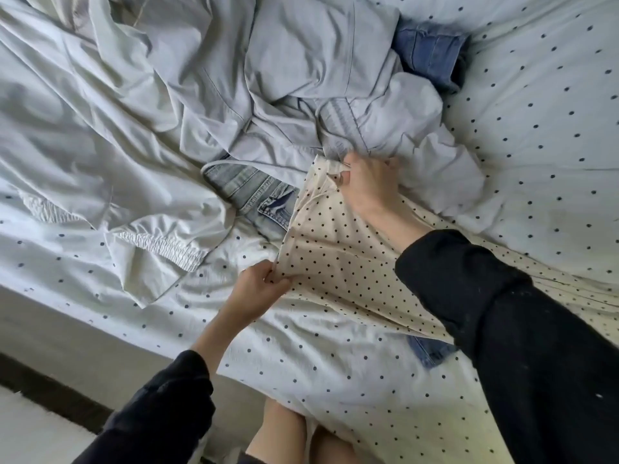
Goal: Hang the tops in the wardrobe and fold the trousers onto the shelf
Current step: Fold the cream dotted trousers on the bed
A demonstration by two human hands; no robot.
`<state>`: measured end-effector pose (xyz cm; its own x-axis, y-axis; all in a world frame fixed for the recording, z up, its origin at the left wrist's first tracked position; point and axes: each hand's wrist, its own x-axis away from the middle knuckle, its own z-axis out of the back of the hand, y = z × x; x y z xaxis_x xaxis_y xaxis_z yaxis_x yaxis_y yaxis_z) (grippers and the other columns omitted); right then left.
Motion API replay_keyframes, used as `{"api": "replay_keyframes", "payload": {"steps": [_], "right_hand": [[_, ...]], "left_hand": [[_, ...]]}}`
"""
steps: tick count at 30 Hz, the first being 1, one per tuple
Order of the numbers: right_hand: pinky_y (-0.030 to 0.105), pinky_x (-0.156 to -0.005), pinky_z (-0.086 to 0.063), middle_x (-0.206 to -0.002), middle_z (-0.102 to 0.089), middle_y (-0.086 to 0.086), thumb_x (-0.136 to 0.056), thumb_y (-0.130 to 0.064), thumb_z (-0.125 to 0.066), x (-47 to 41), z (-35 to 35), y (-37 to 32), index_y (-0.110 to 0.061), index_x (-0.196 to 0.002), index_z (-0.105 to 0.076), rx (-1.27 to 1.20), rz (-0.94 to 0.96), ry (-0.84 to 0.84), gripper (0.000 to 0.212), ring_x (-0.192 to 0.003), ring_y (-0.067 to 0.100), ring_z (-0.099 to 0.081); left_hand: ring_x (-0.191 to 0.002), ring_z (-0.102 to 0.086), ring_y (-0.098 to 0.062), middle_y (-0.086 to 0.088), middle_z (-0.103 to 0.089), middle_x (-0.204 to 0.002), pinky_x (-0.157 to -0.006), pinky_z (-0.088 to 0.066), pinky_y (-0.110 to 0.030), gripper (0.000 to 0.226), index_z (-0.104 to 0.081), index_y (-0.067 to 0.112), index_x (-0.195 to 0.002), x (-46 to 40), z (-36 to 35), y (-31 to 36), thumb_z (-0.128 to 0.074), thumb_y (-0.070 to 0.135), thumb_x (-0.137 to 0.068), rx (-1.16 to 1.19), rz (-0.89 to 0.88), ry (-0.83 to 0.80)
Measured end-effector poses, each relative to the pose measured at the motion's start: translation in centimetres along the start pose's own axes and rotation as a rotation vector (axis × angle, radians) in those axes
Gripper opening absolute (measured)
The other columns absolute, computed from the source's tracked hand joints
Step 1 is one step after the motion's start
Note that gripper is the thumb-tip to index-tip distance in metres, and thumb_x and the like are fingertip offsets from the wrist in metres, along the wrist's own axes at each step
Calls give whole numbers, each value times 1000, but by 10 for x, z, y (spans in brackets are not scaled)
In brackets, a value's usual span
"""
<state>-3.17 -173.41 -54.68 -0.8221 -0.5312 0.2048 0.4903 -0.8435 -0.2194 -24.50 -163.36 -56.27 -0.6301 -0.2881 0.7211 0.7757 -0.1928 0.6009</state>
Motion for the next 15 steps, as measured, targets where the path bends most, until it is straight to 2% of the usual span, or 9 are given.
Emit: {"api": "replay_keyframes", "payload": {"steps": [3, 5, 8, 10, 11, 13, 15], "right_hand": [[37, -89, -39, -101, -67, 9, -93, -13, -50, -33, 26, 4, -10, -110, -60, -27, -58, 129, 20, -99, 27, -60], [36, -82, -41, -107, -63, 11, -91, -13, -51, -52, 36, 6, -10, -108, -64, -70, -77, 195, 22, -104, 29, -55], [35, -78, -40, -113, -55, 12, -91, -15, -53, -69, 40, 11, -12, -107, -69, -60, -123, 235, 23, -105, 31, -52], [33, -71, -39, -113, -55, 11, -93, -15, -52, -71, 36, 13, -12, -108, -69, -67, -169, 194, 23, -100, 31, -56], [33, -72, -40, -115, -55, 11, -94, -15, -51, -70, 33, 12, -12, -110, -68, -90, -196, 164, 23, -100, 30, -57], [35, -82, -43, -120, -54, 13, -96, -13, -48, -62, 22, 11, -10, -117, -64, -170, -233, 115, 27, -106, 31, -56], [36, -98, -41, -136, -44, 14, -95, -9, -46, -49, 10, 8, -11, -132, -51, -272, -218, 57, 37, -122, 31, -48]], "left_hand": [[-45, -35, -2, 3, -42, -59, -44, -28, -15, 12, -55, 8, -76, -13, 24, 33, -64, 12, -83, 120, -88, 49], [-51, -42, -6, 1, -47, -64, -48, -36, -18, 10, -54, 14, -82, -24, 35, 47, -60, 8, -87, 177, -133, 94], [-61, -49, -16, -3, -54, -70, -55, -46, -29, 6, -55, 7, -87, -40, 39, 44, -59, 12, -88, 101, -136, 161], [-59, -46, -17, -4, -51, -65, -54, -41, -26, 16, -55, 3, -81, -45, 35, 36, -61, 16, -89, -17, -78, 180], [-56, -42, -18, -4, -47, -61, -53, -36, -26, 24, -53, 3, -73, -46, 33, 32, -62, 20, -88, -36, -51, 187], [-51, -35, -17, -3, -41, -56, -52, -31, -26, 37, -46, 10, -59, -48, 27, 28, -63, 25, -88, -16, -6, 187], [-51, -37, -16, -4, -44, -57, -52, -32, -25, 34, -52, 12, -61, -50, 22, 29, -62, 29, -89, -6, 36, 165]]}}
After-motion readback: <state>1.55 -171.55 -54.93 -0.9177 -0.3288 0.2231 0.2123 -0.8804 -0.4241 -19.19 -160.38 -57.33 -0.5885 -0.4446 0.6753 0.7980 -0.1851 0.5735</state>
